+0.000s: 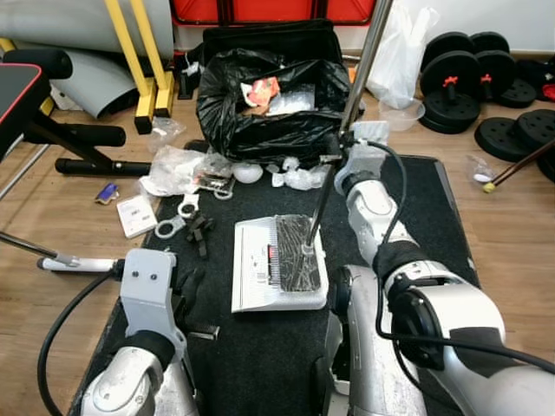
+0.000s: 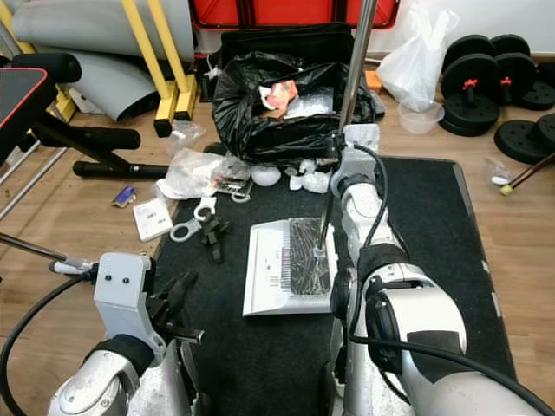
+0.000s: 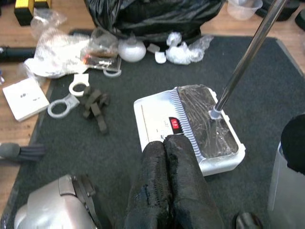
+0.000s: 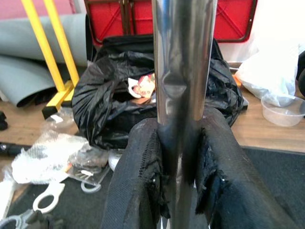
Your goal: Sweep floor
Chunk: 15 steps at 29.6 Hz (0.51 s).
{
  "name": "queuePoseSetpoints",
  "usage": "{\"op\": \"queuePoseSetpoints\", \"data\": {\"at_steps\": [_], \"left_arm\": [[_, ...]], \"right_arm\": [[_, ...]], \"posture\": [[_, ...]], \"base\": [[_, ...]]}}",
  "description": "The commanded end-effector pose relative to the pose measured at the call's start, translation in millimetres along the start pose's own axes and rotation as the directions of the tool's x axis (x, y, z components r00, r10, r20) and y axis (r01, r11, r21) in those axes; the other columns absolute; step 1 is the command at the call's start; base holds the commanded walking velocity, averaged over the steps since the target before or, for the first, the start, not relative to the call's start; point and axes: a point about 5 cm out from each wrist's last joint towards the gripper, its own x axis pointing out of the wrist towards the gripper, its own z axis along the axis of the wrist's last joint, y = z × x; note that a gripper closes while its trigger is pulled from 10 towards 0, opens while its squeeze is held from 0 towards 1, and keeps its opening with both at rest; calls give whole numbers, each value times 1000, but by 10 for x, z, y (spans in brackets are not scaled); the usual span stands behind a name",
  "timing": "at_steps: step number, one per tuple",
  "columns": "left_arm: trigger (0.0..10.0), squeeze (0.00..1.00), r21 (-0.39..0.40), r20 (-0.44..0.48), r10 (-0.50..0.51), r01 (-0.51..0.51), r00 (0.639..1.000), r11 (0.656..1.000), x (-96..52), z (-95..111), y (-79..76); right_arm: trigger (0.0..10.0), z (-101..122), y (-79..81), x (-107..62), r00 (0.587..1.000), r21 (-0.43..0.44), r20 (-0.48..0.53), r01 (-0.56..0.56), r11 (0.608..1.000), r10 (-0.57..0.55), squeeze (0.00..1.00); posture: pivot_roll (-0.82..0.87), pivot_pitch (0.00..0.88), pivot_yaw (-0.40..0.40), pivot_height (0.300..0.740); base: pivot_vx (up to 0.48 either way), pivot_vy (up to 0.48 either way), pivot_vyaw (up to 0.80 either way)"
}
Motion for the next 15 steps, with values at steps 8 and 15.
{"op": "queuePoseSetpoints", "data": {"at_steps": [8, 15], "left_arm": [[10000, 0, -8, -8, -5, 5, 1000, 1000, -34, 2, -21], [10000, 0, -9, -9, -7, 6, 1000, 1000, -26, -3, -28]], "right_arm": [[10000, 104, 6, 8, 996, -53, 84, -7, 999, 11, 0], [10000, 65, -13, -14, 997, -58, 80, 1, 998, 4, 961]], "posture": [[80, 197, -38, 335], [75, 194, -39, 335]], "base": [[0, 0, 0], [0, 0, 0]]}}
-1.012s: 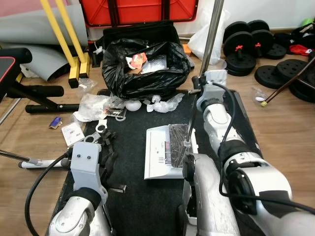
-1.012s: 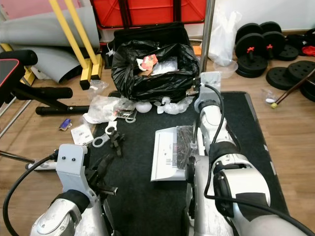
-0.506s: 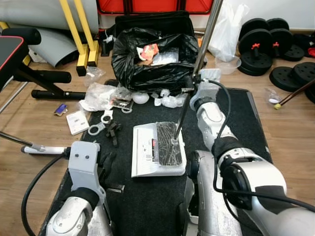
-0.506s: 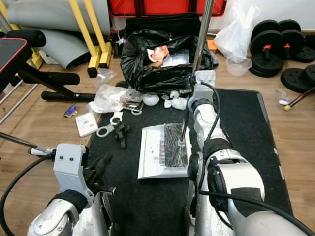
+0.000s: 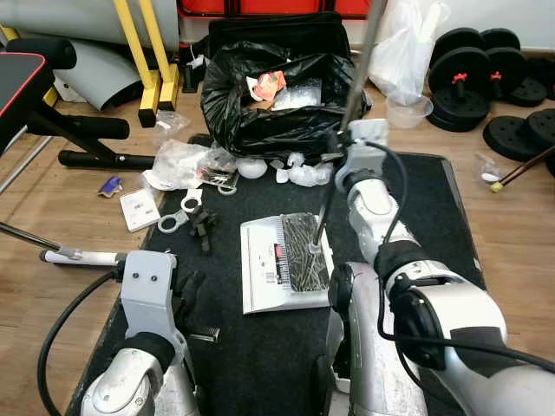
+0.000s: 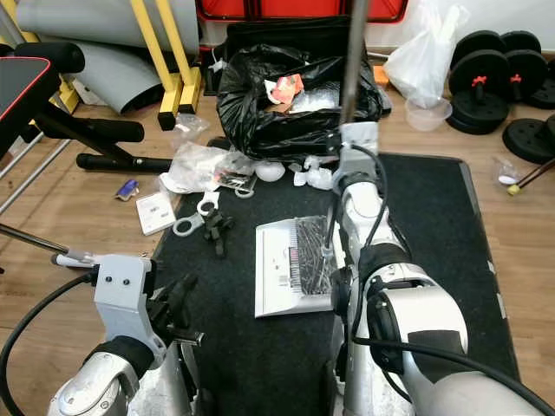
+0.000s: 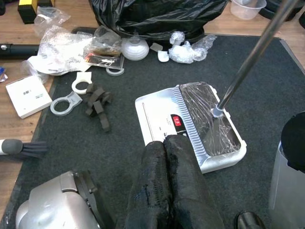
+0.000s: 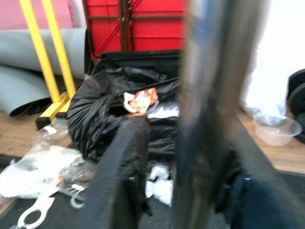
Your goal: Sweep floor
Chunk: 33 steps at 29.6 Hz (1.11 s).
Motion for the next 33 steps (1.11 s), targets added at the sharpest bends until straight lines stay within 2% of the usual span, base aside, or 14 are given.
{"op": "queuePoseSetpoints", "data": {"at_steps": [1, 6, 9, 10, 11, 12, 18, 21, 22, 24, 26, 27, 31, 33], "left_arm": [[10000, 0, -10, -10, -5, 5, 1000, 1000, -9, -13, -25], [10000, 0, -11, -9, -4, 4, 1000, 1000, 9, -19, -26], [10000, 0, -13, -5, -6, 6, 1000, 1000, 33, -23, -34], [10000, 0, -15, -4, -7, 7, 1000, 1000, 47, -28, -37], [10000, 0, -16, -3, -8, 8, 1000, 1000, 58, -33, -39], [10000, 0, -18, -1, -9, 9, 1000, 1000, 70, -40, -41], [10000, 0, -23, 0, -19, 19, 1000, 1000, 104, -76, -59], [10000, 0, -28, -1, -23, 23, 1000, 999, 141, -123, -66], [10000, 0, -28, -1, -23, 23, 1000, 999, 141, -123, -66], [10000, 0, -33, 16, -14, 14, 1000, 999, 168, -128, -54], [10000, 0, -33, 16, -14, 14, 1000, 999, 168, -128, -54], [10000, 0, -34, 25, -7, 7, 1000, 999, 179, -126, -50], [10000, 0, -34, 29, 6, -5, 1000, 999, 186, -136, -52], [10000, 0, -36, 27, 33, -32, 999, 999, 199, -180, -69]], "right_arm": [[10000, -67, 10, -49, 1000, 0, -4, -13, 1000, 13, 1000], [10000, -145, -42, -104, 999, -8, -23, -23, 1000, 23, 992], [10000, -314, -143, -209, 995, -35, -96, -43, 998, 39, 949], [10000, -402, -221, -284, 991, -43, -127, -52, 998, 46, 431], [10000, -453, -270, -332, 988, -47, -144, -56, 997, 49, 431], [10000, -491, -346, -403, 988, -46, -143, -60, 997, 53, 0], [10000, -491, -478, -630, 989, -38, -107, -104, 994, 99, 0], [10000, -309, -378, -875, 963, 54, -49, -262, 963, 265, 0], [10000, -309, -378, -875, 963, 54, -49, -262, 963, 265, 0], [10000, -197, -268, -1042, 936, 84, -35, -347, 934, 351, 0], [10000, -197, -268, -1042, 936, 84, -35, -347, 934, 351, 0], [10000, -135, -203, -1132, 921, 99, -25, -385, 917, 389, 0], [10000, -78, -137, -1216, 905, 116, -12, -422, 899, 426, 0], [10000, -63, 49, -1409, 869, 144, -11, -489, 860, 495, 0]], "posture": [[68, 183, -44, 335], [63, 175, -48, 335], [46, 160, -59, 335], [37, 152, -64, 335], [34, 149, -66, 335], [23, 138, -71, 335], [-7, 108, -68, 335], [-43, 77, -62, 340], [-43, 77, -62, 340], [-53, 66, -62, 350], [-53, 66, -62, 350], [-62, 59, -62, 355], [-68, 48, -59, 360], [-74, 24, -53, 370]], "base": [[0, 0, 0], [0, 0, 0], [0, 0, 0], [0, 0, 0], [0, 0, 0], [0, 0, 0], [0, 0, 0], [0, 0, 0], [0, 0, 0], [0, 0, 0], [0, 0, 0], [0, 0, 0], [0, 0, 0], [0, 0, 0]]}}
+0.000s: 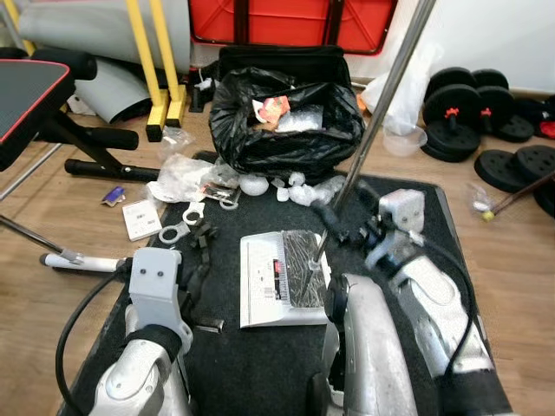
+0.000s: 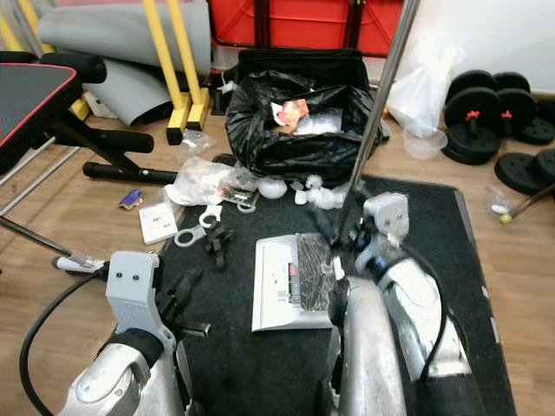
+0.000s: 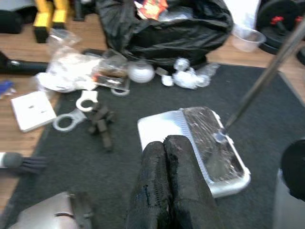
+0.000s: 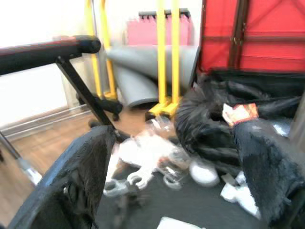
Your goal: Sweep floor
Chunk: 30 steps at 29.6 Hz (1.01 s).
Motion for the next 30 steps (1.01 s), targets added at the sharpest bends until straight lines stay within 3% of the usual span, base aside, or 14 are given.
{"op": "queuePoseSetpoints", "data": {"at_steps": [1, 2, 5, 13, 26, 30], "left_arm": [[10000, 0, 6, -14, 14, -14, 1000, 1000, -1, -51, -10], [10000, 0, 6, -14, 21, -21, 1000, 1000, 0, -65, -13], [10000, 0, 28, -13, 24, -23, 1000, 999, 21, -78, -14], [10000, 0, 37, -4, 41, -41, 999, 998, 106, -81, 24], [10000, 0, 34, -7, 50, -50, 999, 998, 118, -98, 39], [10000, 0, 52, 15, 2, -2, 1000, 999, 145, -72, -6]], "right_arm": [[10000, -9, 116, -15, 999, 23, -7, -45, 999, 45, 0], [10000, -24, 207, -47, 997, 30, -16, -71, 997, 71, 0], [10000, -44, 277, -29, 993, 9, -27, -114, 993, 114, 0], [10000, 10, 319, 5, 987, 0, -63, -150, 989, 149, 0], [10000, 40, 352, -18, 985, 6, -83, -149, 989, 149, 0], [10000, 40, 345, -19, 984, 8, -96, -149, 989, 149, 0]], "posture": [[-74, 24, -53, 370], [-74, 24, -53, 375], [-68, 6, -46, 385], [-65, 0, -47, 415], [-67, 1, -42, 450], [-68, 0, -44, 470]], "base": [[0, 0, 0], [0, 0, 0], [0, 0, 0], [0, 0, 0], [0, 0, 0], [-208, 0, 0]]}}
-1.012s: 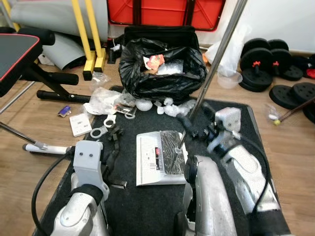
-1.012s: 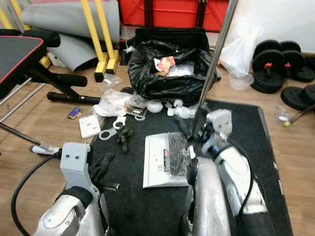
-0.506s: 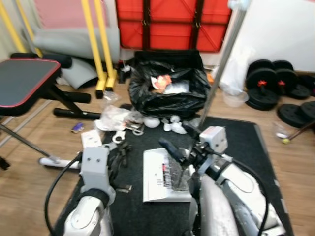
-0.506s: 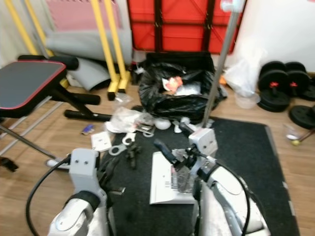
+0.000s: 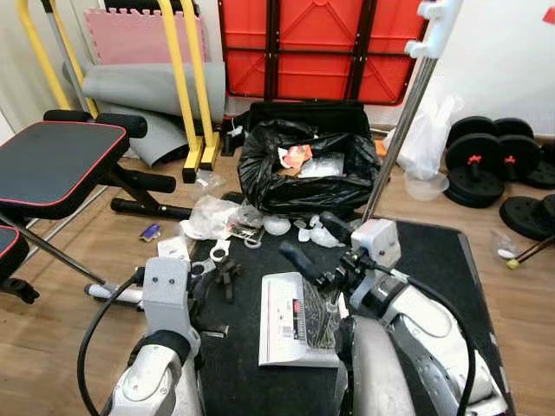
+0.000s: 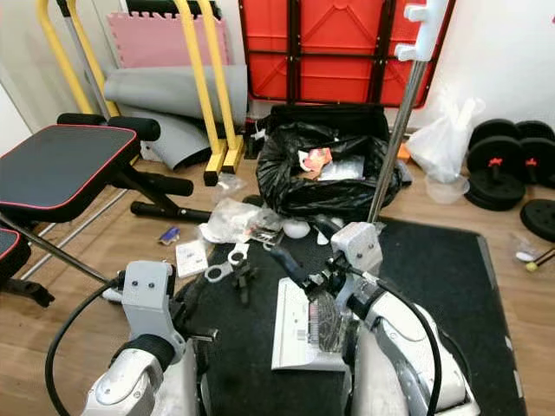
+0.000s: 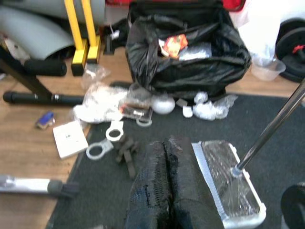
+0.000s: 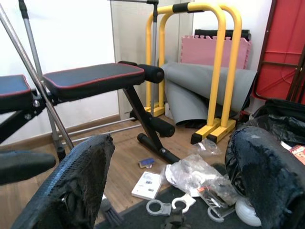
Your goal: Sweep floor
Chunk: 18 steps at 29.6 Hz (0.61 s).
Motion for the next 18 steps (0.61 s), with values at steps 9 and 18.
{"op": "queuePoseSetpoints", "data": {"at_steps": [9, 18], "left_arm": [[10000, 0, 19, -12, 5, -5, 1000, 1000, 34, -31, -7], [10000, 0, 21, -11, 6, -6, 1000, 1000, 43, -36, -2]], "right_arm": [[10000, 16, 13, 5, 1000, 3, -11, -10, 1000, 10, 0], [10000, 16, 13, 15, 1000, 4, -19, -11, 1000, 11, 0]], "posture": [[-70, 0, -50, 505], [-68, 0, -52, 540]], "base": [[0, 0, 0], [0, 0, 0]]}}
